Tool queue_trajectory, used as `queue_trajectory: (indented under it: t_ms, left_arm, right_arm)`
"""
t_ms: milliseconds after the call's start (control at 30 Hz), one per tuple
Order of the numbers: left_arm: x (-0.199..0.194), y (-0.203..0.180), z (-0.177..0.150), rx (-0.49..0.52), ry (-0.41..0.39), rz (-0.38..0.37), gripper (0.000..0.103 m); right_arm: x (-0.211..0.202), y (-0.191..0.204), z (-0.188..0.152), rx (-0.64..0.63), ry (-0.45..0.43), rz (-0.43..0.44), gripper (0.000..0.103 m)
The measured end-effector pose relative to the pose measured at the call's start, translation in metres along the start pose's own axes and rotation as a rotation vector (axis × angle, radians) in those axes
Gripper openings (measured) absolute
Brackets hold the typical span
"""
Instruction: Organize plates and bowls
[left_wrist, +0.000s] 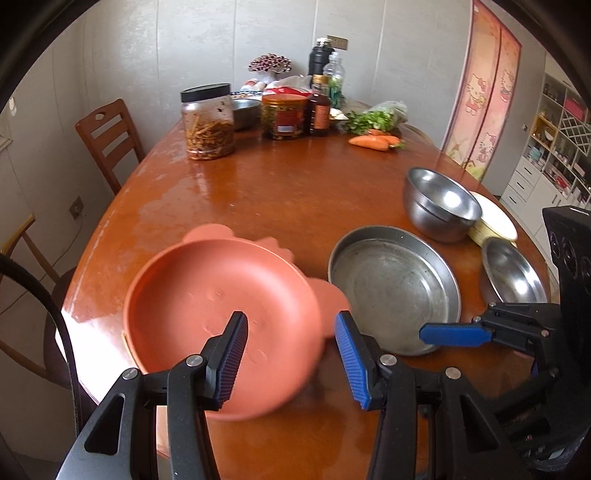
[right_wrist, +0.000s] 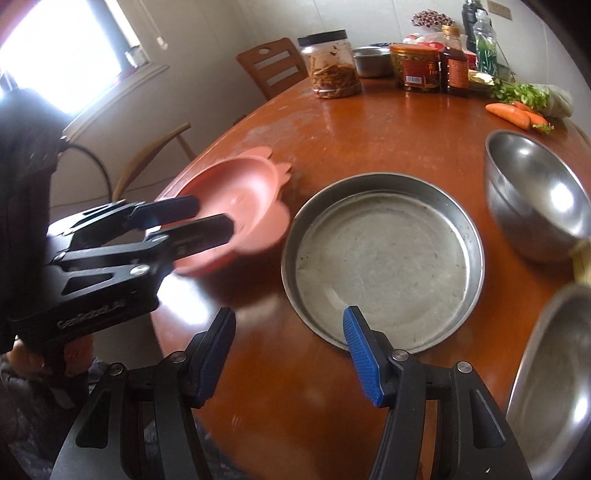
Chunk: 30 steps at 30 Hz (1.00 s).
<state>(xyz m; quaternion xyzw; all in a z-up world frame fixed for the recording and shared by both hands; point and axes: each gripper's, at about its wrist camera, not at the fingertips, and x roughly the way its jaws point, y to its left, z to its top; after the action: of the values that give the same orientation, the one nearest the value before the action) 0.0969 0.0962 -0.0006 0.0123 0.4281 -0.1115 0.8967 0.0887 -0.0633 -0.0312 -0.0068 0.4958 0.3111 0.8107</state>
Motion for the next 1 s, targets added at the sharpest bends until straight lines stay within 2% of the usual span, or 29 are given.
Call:
queue_trajectory:
  t_ms: [400, 567, 767, 933, 1000]
  left_arm:
    - [-0.016, -0.033, -0.033, 0.023, -0.002, -0.013, 0.049]
    - [-0.03, -0.038, -0.042, 0.022, -0.026, -0.009, 0.049]
    - [-0.031, -0.043, -0.045, 0.004, -0.033, -0.039, 0.049]
    - [-0.02, -0.052, -0.048, -0.007, -0.012, -0.045, 0.049]
    - [-0.016, -0.056, -0.049, -0.015, 0.0, -0.054, 0.049]
  right_arm:
    - [-0.029, 0.026, -0.053, -0.085, 0.007, 0.023, 0.063]
    - [-0.043, 0.03, -0.066, -0.085, -0.033, 0.015, 0.063]
    - [-0.073, 0.009, -0.079, 0.015, -0.132, -0.075, 0.063]
    - [-0.079, -0.015, -0.085, 0.121, -0.181, -0.148, 0.062]
    - [-0.075, -0.023, -0.084, 0.145, -0.185, -0.161, 0.057]
